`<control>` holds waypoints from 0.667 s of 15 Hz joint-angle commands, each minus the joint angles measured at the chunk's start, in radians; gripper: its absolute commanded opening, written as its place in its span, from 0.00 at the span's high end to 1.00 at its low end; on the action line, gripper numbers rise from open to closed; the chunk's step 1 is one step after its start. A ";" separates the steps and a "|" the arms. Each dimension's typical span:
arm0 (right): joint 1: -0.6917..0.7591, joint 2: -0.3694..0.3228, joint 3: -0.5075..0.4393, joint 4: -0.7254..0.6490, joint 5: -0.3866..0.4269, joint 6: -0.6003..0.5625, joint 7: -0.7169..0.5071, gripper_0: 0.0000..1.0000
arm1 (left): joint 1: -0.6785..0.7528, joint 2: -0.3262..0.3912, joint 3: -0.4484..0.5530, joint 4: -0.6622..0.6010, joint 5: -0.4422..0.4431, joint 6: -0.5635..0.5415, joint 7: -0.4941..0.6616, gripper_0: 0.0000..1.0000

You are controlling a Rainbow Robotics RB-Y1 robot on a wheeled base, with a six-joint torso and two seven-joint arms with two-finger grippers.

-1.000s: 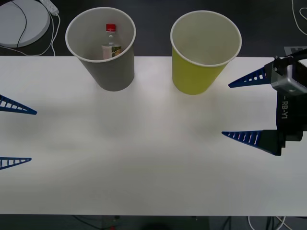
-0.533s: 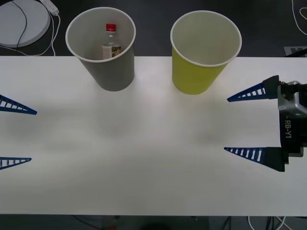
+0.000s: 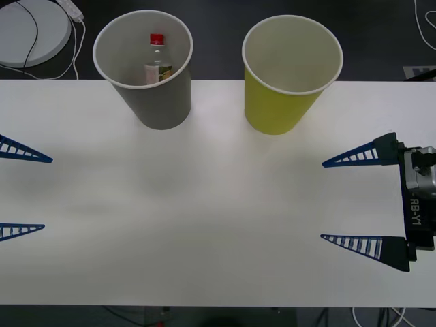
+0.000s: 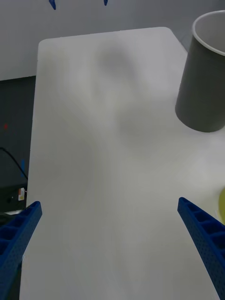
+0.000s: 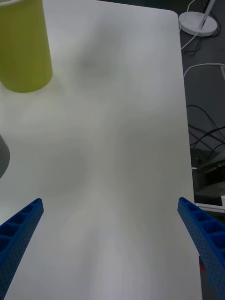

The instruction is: Put the can into the green bin and the plastic bottle into the gray bin

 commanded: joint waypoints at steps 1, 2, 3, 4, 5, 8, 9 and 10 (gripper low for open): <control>0.012 0.002 -0.002 0.000 -0.009 0.000 0.015 0.00 | 0.000 0.000 0.000 0.000 0.000 0.000 0.000 0.00; 0.015 0.002 -0.002 0.000 -0.009 0.000 0.016 0.00 | 0.000 0.000 0.000 0.000 0.000 0.000 0.000 0.00; 0.015 0.004 -0.003 0.000 -0.011 0.000 0.016 0.00 | 0.000 0.000 0.000 0.000 0.000 0.000 0.000 0.00; 0.020 0.004 -0.014 0.002 -0.012 0.000 0.016 0.00 | 0.000 0.000 0.000 0.000 0.000 0.000 0.000 0.00; 0.020 0.004 -0.018 0.009 -0.020 -0.001 0.016 0.00 | 0.000 0.000 0.000 0.000 0.000 0.000 0.000 0.00; 0.020 0.004 -0.025 0.043 -0.046 -0.015 0.031 0.00 | 0.000 0.000 0.000 0.000 0.000 0.000 0.000 0.00; 0.020 0.004 -0.026 0.046 -0.048 -0.018 0.035 0.00 | 0.000 0.000 0.000 0.000 0.000 0.000 0.000 0.00; 0.020 0.004 -0.026 0.054 -0.057 -0.020 0.041 0.00 | 0.000 0.000 0.000 0.000 0.000 0.000 0.000 0.00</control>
